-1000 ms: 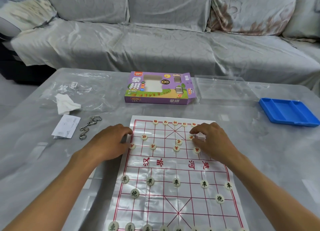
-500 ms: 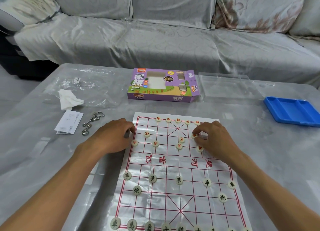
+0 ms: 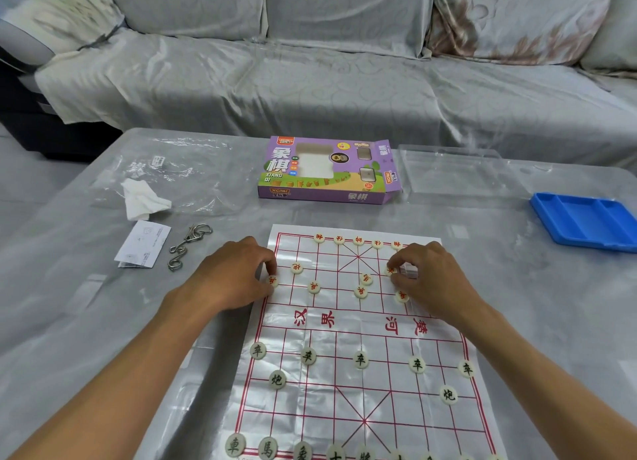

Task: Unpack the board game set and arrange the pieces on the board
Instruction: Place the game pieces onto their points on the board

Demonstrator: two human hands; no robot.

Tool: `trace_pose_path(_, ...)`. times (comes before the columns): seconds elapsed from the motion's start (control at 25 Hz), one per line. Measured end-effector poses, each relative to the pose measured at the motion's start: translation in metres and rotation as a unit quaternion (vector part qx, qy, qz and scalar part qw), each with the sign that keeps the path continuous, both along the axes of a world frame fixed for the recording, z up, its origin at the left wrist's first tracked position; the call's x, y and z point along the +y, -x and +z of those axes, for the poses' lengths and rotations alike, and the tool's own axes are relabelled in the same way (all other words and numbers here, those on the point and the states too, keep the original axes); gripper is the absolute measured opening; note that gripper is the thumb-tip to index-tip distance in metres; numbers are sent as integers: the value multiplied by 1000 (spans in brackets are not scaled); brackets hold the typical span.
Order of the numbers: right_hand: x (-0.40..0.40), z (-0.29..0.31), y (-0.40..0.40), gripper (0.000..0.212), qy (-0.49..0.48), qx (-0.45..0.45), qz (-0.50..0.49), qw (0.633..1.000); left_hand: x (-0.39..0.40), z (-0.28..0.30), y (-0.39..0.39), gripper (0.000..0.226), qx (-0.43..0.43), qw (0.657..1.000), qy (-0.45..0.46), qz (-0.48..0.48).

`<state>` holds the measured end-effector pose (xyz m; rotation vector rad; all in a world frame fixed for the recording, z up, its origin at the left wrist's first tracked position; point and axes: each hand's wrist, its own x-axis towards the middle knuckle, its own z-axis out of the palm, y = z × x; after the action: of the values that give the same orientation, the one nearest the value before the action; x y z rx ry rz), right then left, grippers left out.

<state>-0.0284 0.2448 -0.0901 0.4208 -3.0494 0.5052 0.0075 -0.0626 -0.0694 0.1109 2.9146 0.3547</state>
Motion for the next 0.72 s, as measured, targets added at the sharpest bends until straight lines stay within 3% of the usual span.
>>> trace_pose_path(0.28, 0, 0, 1, 27, 6, 5, 11, 1000, -1, -2, 2, 31, -12, 1000, 3, 7)
trace_pose_path(0.72, -2, -3, 2, 25, -11, 28, 22, 999, 0, 0, 2, 37, -25, 1000, 8, 8)
